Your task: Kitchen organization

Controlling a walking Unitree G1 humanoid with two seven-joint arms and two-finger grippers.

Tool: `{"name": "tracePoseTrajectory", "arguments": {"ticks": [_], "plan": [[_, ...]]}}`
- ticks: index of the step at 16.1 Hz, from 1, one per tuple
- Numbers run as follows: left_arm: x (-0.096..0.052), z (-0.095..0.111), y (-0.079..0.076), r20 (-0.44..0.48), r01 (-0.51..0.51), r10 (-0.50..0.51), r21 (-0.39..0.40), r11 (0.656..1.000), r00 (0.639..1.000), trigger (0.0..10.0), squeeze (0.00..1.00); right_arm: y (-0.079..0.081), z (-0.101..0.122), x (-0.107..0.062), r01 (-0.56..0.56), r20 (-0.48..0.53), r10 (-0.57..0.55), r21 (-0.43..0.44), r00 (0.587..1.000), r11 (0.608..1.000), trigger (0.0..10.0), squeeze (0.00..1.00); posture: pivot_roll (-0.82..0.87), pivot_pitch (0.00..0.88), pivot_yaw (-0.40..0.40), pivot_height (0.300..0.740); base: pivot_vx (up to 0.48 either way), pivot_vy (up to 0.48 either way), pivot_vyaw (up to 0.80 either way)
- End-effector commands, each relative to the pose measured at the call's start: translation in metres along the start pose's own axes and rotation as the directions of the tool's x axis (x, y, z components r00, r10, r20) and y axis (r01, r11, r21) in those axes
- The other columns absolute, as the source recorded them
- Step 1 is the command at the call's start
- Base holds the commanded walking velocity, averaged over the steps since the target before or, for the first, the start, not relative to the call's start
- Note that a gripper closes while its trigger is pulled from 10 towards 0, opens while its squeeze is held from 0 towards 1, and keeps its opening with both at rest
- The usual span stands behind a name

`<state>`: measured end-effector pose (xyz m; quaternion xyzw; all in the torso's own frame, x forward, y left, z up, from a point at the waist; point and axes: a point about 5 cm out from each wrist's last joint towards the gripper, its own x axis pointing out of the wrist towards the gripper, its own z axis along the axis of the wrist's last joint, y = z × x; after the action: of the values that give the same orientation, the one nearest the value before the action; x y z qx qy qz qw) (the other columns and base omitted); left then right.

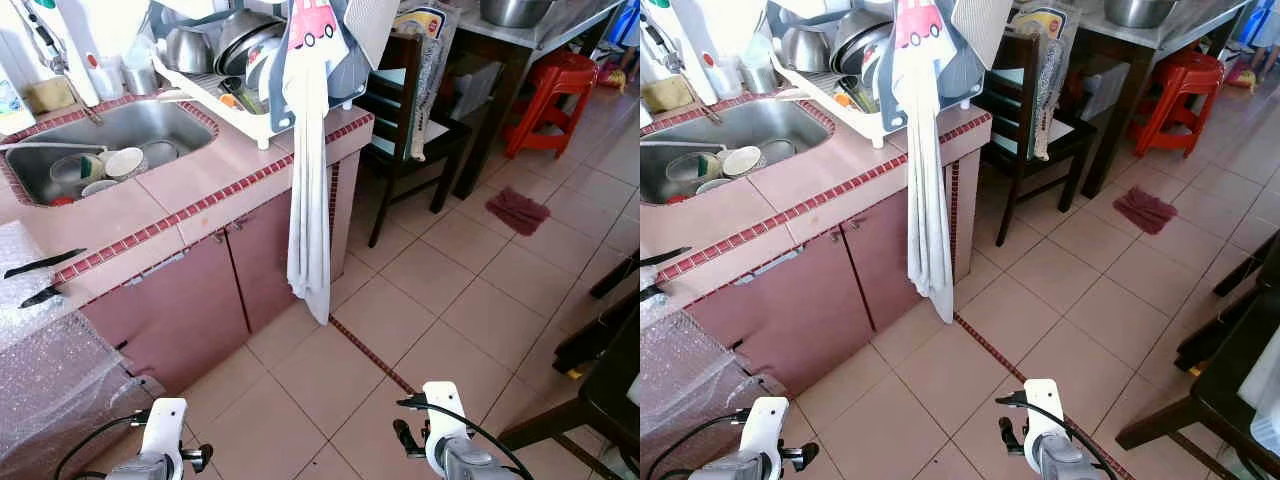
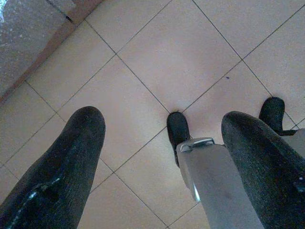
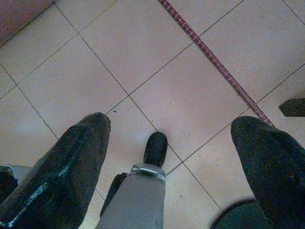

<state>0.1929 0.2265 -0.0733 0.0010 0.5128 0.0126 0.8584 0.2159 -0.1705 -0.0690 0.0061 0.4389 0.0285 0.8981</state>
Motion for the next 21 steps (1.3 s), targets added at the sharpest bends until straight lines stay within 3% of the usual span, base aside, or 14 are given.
{"name": "tracePoseTrajectory", "arguments": {"ticks": [1, 3, 10, 11, 13, 14, 15, 16, 18, 19, 20, 21], "plan": [[0.001, 0.072, -0.039, 0.212, 0.052, -0.035, -0.075, 0.996, 0.977, 10.0, 0.0, 0.008, 0.055, 0.006, -0.033, 0.093, 0.018, 0.16, 0.996, 0.986, 10.0, 0.0, -0.02, 0.0, -0.076, 0.74, 0.0, 0.0, 0.0], [0.004, 0.053, -0.045, 0.157, 0.074, -0.07, -0.023, 0.997, 0.985, 10.0, 0.0, 0.011, 0.043, 0.006, -0.044, 0.075, 0.032, 0.159, 0.997, 0.986, 10.0, 0.0, -0.02, 0.0, -0.068, 0.74, 0.0, 0.0, 0.0], [0.003, 0.056, -0.042, 0.176, 0.055, -0.052, -0.015, 0.998, 0.983, 10.0, 0.0, 0.013, 0.04, 0.006, -0.052, 0.065, 0.04, 0.182, 0.997, 0.982, 10.0, 0.0, -0.02, 0.0, -0.057, 0.74, 0.0, 0.0, 0.0], [0.001, 0.068, -0.04, 0.236, 0.049, -0.05, 0.008, 0.999, 0.97, 10.0, 0.0, 0.012, 0.045, 0.006, -0.028, 0.086, 0.016, 0.141, 0.996, 0.99, 10.0, 0.0, -0.02, 0.0, -0.054, 0.74, 0.0, 0.0, 0.0], [-0.004, 0.089, -0.04, 0.333, 0.045, -0.065, 0.067, 0.997, 0.941, 10.0, 0.0, 0.015, 0.064, 0.005, -0.084, 0.155, 0.065, 0.119, 0.986, 0.989, 10.0, 0.0, -0.01, 0.0, -0.045, 0.74, 0.0, 0.0, 0.0], [-0.011, 0.111, -0.037, 0.445, 0.058, -0.081, 0.064, 0.996, 0.892, 10.0, 0.0, 0.011, 0.086, 0.003, -0.112, 0.24, 0.077, 0.138, 0.968, 0.984, 10.0, 0.0, -0.02, 0.0, -0.041, 0.74, 0.0, 0.0, 0.0], [-0.014, 0.117, -0.035, 0.479, 0.066, -0.087, 0.062, 0.996, 0.874, 10.0, 0.0, 0.009, 0.095, 0.002, -0.122, 0.273, 0.08, 0.139, 0.959, 0.983, 10.0, 0.0, -0.02, 0.0, -0.04, 0.74, 0.0, 0.0, 0.0], [-0.019, 0.124, -0.029, 0.535, 0.073, -0.125, 0.116, 0.99, 0.836, 10.0, 0.0, 0.004, 0.111, -0.001, -0.15, 0.341, 0.1, 0.124, 0.935, 0.981, 10.0, 0.0, -0.02, 0.0, -0.04, 0.74, 0.0, 0.0, 0.0], [-0.026, 0.129, -0.019, 0.59, 0.049, -0.126, 0.145, 0.988, 0.798, 10.0, 0.0, -0.002, 0.119, -0.005, -0.177, 0.386, 0.117, 0.122, 0.915, 0.977, 10.0, 0.0, -0.02, 0.0, -0.04, 0.74, 0.0, 0.0, 0.0], [-0.03, 0.128, -0.01, 0.608, 0.038, -0.121, 0.149, 0.988, 0.785, 10.0, 0.0, 0.003, 0.12, -0.008, -0.306, 0.402, 0.238, 0.111, 0.884, 0.946, 10.0, 0.0, -0.02, 0.0, -0.042, 0.74, 0.0, 0.0, 0.0], [-0.032, 0.127, -0.009, 0.609, 0.067, -0.143, 0.146, 0.987, 0.78, 10.0, 0.0, 0.003, 0.121, -0.01, -0.339, 0.421, 0.275, 0.085, 0.865, 0.937, 10.0, 0.0, -0.02, 0.0, -0.042, 0.74, 0.0, 0.0, 0.0], [-0.04, 0.123, -0.009, 0.638, 0.085, -0.192, 0.194, 0.977, 0.746, 10.0, 0.0, -0.002, 0.121, -0.016, -0.333, 0.442, 0.288, 0.027, 0.849, 0.942, 10.0, 0.0, -0.01, 0.0, -0.048, 0.74, 0.0, 0.0, 0.0]]}}
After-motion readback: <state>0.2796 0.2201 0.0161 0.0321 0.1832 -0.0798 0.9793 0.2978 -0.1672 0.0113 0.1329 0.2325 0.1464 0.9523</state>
